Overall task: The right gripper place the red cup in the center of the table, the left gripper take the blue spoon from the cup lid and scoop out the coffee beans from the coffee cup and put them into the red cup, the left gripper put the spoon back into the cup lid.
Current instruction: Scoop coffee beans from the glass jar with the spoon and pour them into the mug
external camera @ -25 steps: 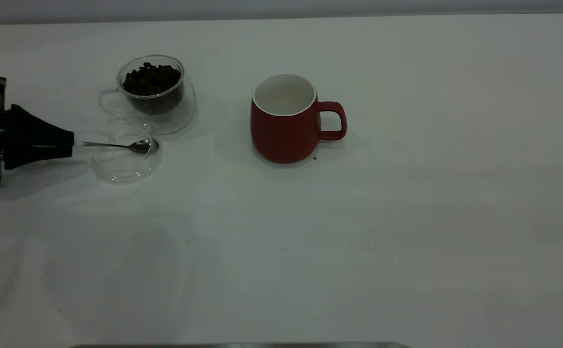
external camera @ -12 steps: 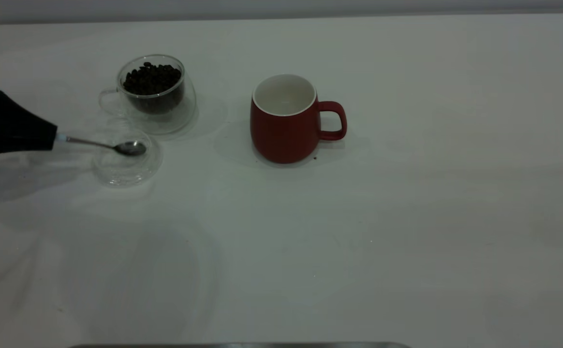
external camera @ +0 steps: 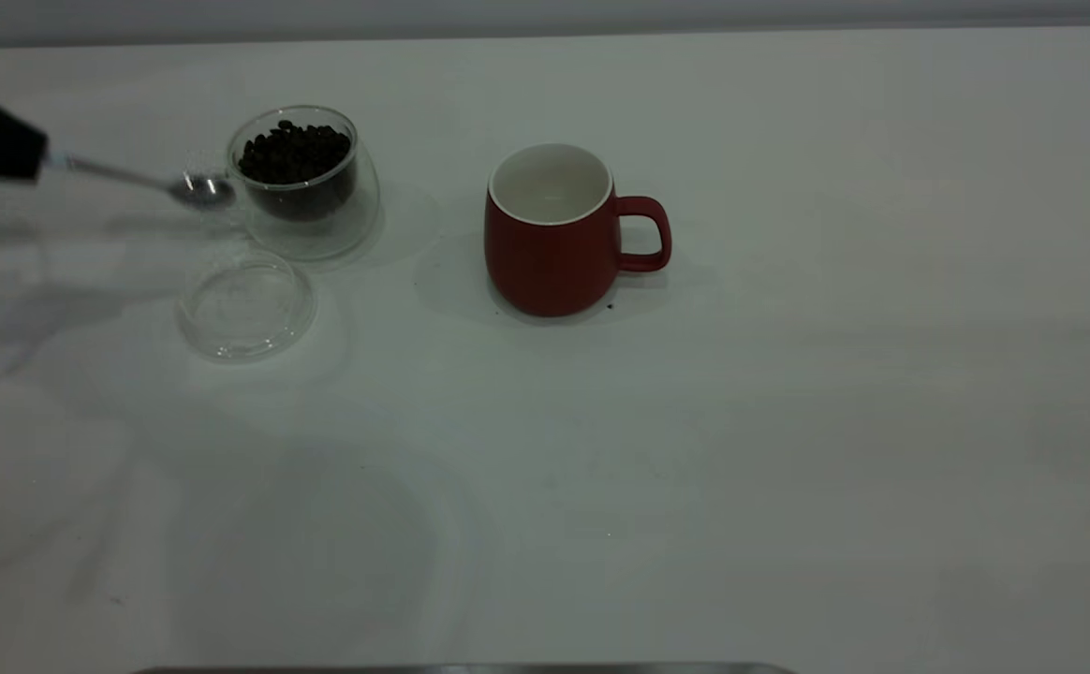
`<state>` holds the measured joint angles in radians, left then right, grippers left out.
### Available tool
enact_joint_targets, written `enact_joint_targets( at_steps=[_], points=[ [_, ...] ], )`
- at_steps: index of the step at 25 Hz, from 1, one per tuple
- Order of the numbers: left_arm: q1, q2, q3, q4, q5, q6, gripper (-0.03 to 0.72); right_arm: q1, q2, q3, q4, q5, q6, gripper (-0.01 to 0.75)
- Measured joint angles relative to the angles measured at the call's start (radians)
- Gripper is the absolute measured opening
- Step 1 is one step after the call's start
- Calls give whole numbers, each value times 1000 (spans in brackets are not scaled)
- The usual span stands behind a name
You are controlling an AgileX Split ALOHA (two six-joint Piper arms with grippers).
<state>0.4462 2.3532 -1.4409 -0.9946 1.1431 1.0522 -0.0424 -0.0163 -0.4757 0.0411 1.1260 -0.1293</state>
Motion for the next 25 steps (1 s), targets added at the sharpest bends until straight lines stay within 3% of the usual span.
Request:
enact_joint_targets(
  at_steps=[7,15,19,25],
  points=[
    [-28,-8,-177,-18,15,23,114,0,0,0,0,0,-1,587],
    [-160,-7,-217,30,11,240,114,0,0,0,0,0,0,587],
    [-220,-7,-217,98,-79,299,114,0,0,0,0,0,0,587],
    [-237,-7,-217,111,-200,305,114,0,0,0,0,0,0,587]
  ],
)
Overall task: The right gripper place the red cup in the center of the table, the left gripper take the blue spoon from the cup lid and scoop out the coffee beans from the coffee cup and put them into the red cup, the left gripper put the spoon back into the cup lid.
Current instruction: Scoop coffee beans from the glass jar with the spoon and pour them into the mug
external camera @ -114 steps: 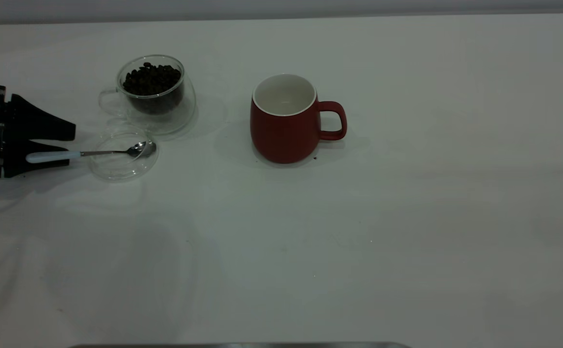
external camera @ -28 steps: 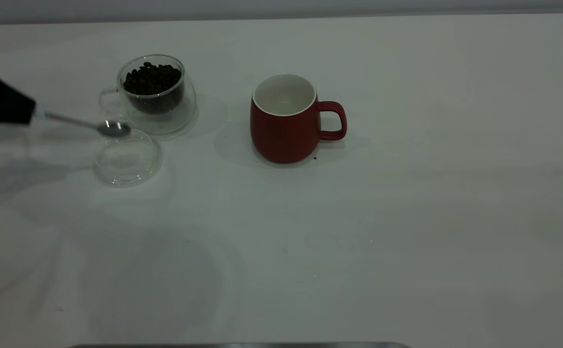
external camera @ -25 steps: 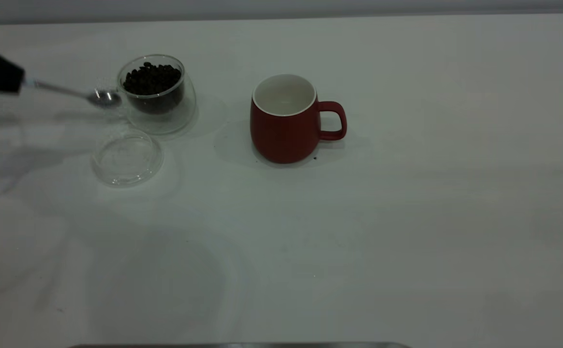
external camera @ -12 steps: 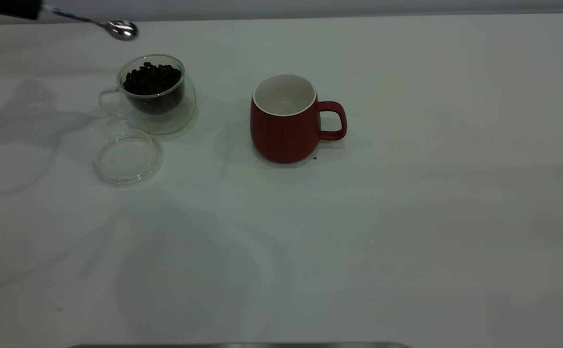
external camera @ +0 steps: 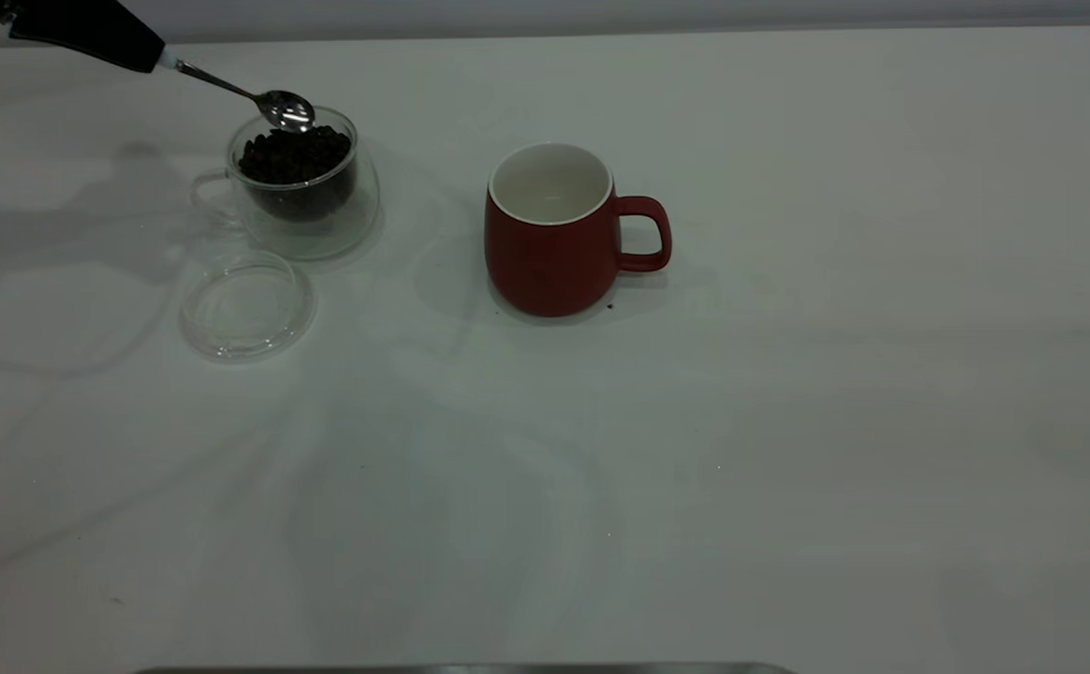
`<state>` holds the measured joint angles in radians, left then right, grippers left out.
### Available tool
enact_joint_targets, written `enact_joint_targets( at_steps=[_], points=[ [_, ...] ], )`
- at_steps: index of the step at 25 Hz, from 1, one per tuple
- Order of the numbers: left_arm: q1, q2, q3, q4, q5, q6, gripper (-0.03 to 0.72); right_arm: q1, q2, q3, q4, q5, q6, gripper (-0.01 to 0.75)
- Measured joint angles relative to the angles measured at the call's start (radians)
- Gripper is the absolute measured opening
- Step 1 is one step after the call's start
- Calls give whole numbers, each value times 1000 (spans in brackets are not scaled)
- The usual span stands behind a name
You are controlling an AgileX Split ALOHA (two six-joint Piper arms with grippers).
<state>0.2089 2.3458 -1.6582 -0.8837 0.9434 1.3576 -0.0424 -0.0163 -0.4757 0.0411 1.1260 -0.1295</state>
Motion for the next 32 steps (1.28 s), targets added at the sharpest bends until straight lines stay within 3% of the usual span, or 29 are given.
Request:
enact_joint_targets(
  at_steps=[18,32],
  points=[
    [-14,79,-1,2,6,-64,114,0,0,0,0,0,2,587],
    [23,82,-1,-1,38,-577,114,0,0,0,0,0,2,587]
  ],
)
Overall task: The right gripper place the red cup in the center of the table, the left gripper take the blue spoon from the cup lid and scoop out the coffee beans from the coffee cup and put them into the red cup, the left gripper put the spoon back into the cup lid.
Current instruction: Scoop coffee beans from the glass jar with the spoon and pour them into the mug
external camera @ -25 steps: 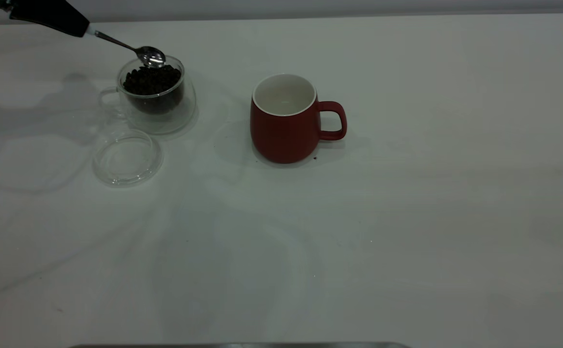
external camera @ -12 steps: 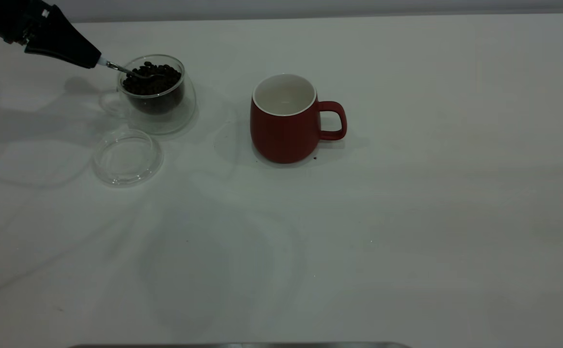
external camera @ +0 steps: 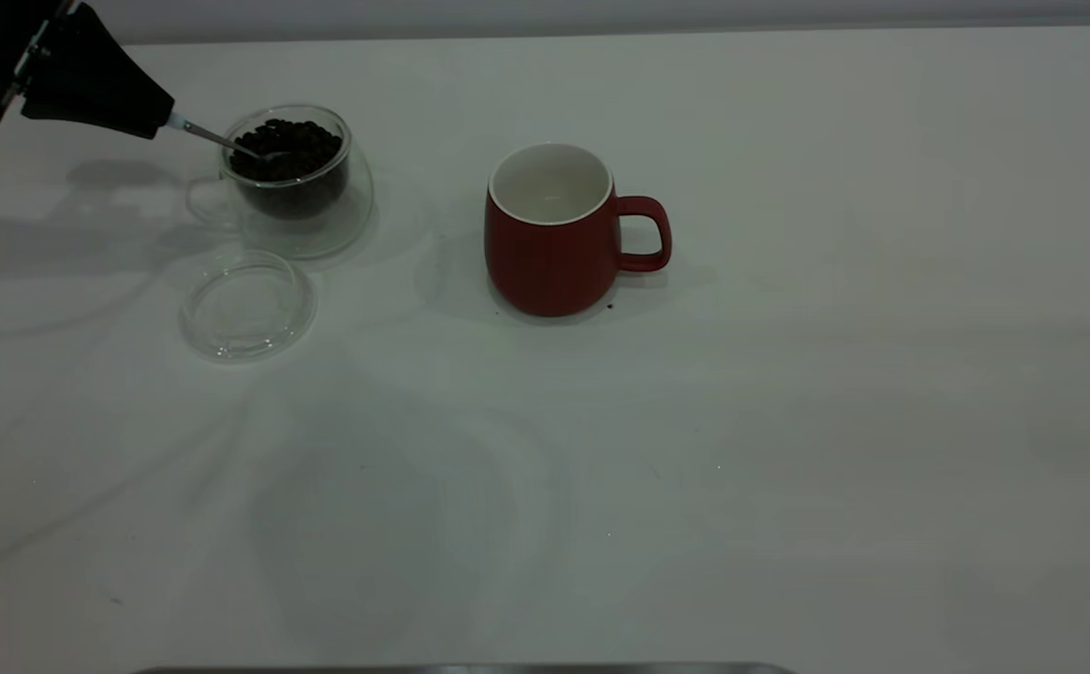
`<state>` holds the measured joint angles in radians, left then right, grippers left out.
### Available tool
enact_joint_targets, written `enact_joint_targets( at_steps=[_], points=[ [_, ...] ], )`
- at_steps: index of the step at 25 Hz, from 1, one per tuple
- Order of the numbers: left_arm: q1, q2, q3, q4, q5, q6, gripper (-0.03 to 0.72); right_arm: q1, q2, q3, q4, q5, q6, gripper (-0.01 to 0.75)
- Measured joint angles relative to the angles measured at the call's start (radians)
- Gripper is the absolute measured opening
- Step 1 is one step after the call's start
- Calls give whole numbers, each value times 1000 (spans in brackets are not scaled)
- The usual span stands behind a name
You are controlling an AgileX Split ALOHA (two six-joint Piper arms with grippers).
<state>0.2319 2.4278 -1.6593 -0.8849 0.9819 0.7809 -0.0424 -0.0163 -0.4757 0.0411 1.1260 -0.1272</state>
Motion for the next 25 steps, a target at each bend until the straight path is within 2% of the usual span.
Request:
enact_joint_targets(
  at_steps=[4,18,25],
  points=[
    [3,0,0,-5,5,-60,114,0,0,0,0,0,0,587],
    [14,7,0,-70,59,-69,114,0,0,0,0,0,0,587],
    [79,8,0,-105,108,-59,114,0,0,0,0,0,0,587]
  ],
)
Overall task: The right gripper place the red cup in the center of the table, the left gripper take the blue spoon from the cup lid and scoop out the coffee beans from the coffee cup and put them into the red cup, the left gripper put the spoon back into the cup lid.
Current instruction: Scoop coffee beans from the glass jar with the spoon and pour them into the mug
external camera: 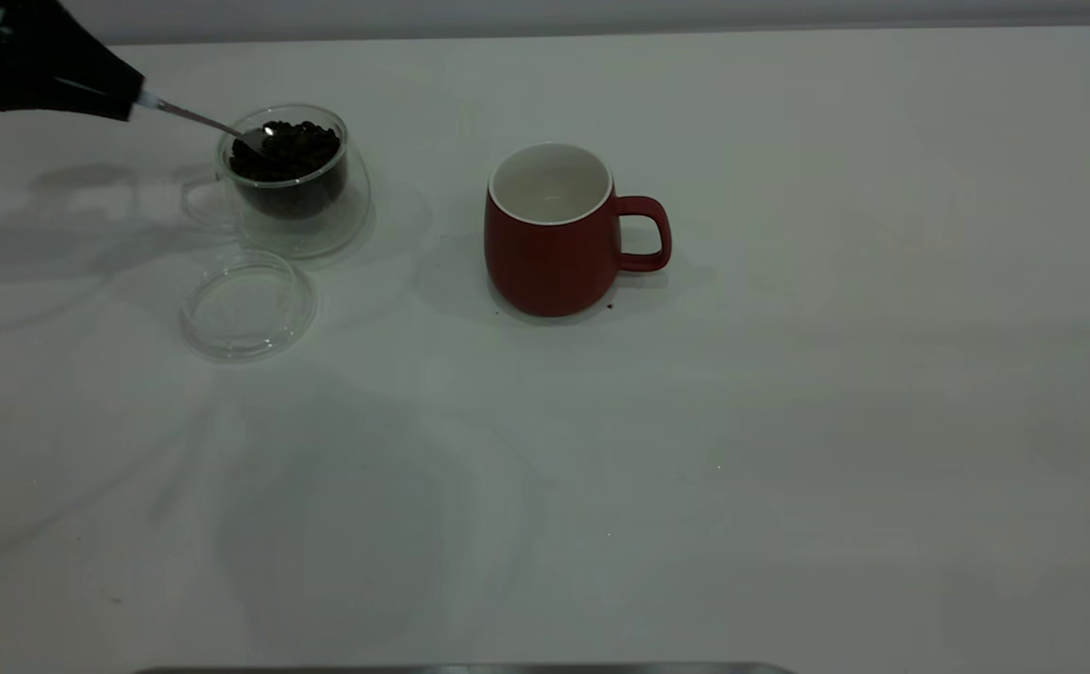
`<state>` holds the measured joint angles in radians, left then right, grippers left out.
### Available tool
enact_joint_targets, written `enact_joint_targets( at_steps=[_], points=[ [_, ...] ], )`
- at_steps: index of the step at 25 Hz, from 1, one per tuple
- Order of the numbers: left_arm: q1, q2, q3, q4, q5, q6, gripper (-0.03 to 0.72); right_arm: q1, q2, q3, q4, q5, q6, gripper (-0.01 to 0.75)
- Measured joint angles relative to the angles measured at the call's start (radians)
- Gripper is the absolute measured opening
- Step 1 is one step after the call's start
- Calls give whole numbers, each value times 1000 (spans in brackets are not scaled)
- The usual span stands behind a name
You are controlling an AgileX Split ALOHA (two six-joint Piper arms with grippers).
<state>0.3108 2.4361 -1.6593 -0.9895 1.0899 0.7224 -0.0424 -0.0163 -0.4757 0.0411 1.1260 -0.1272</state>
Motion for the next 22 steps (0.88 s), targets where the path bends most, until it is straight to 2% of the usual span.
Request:
enact_joint_targets(
  at_steps=[8,22],
  points=[
    [38,56,-2,-44,63,74,114,0,0,0,0,0,0,587],
    [54,80,-5,-153,68,158,114,0,0,0,0,0,0,587]
  ],
)
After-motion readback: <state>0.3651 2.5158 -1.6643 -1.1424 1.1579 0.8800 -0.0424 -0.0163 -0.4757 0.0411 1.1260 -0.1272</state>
